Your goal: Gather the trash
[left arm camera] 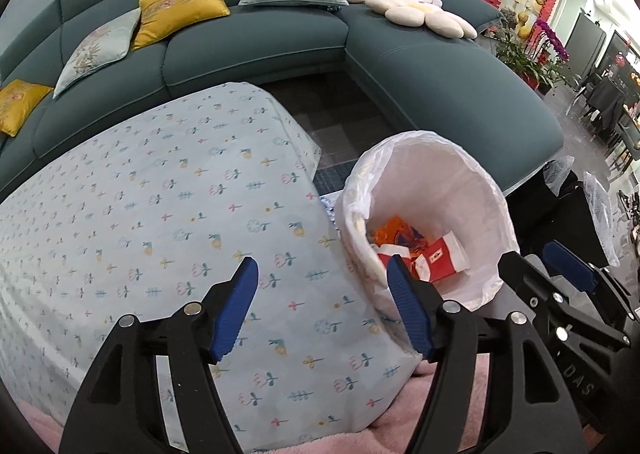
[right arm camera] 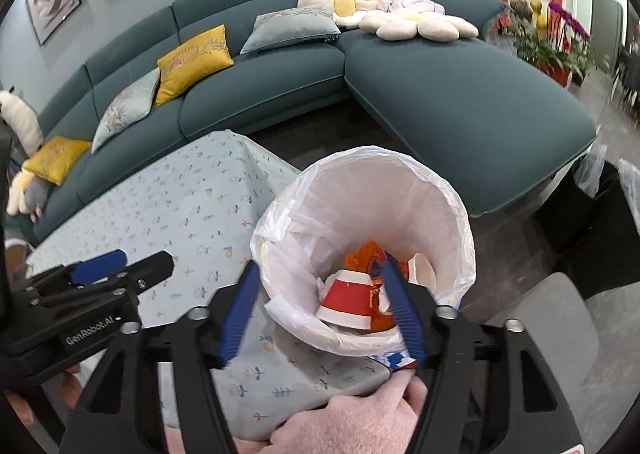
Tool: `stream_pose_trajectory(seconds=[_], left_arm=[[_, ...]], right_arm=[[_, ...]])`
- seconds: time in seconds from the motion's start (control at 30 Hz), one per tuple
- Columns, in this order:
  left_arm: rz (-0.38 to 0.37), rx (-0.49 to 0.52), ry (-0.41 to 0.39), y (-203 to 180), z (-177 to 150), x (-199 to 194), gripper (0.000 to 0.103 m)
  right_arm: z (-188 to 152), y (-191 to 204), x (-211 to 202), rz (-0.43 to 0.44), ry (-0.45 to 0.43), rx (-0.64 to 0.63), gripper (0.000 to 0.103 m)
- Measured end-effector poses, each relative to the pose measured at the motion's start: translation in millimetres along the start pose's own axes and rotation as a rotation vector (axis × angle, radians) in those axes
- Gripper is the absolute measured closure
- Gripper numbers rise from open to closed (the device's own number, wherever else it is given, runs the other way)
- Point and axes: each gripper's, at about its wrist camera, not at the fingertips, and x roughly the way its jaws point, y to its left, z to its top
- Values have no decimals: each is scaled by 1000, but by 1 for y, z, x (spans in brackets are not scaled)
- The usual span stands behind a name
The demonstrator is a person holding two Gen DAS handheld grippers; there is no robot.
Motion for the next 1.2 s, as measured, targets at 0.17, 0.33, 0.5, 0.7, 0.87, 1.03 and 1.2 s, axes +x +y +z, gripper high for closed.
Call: stream_pose_trajectory(seconds=[0.17, 0.33, 0.5, 0.7, 0.87, 1.03, 1.2], left_arm=[[47, -17, -9, 10, -10, 0, 32], [96, -28, -22, 18, -18, 0, 27], [117, -41, -26, 23, -22, 1, 21], [126, -48, -30, 23, -25, 2, 18], [130, -47, -30, 23, -26, 3, 18], [133, -47, -32, 22, -27, 3, 18], [133, -52, -33, 22, -26, 5, 17]], right_arm=[[-10, 3, 1, -21, -8, 3, 26], [-18, 6, 10, -34, -1, 14, 18], [-23, 8, 16, -49, 10, 14, 6], [-24, 7, 19, -62, 21, 15, 7], [-23, 9, 18, -63, 23, 5, 7], [-23, 12, 19, -72, 22, -11, 7], [-22, 14, 18, -87, 22, -33, 7]])
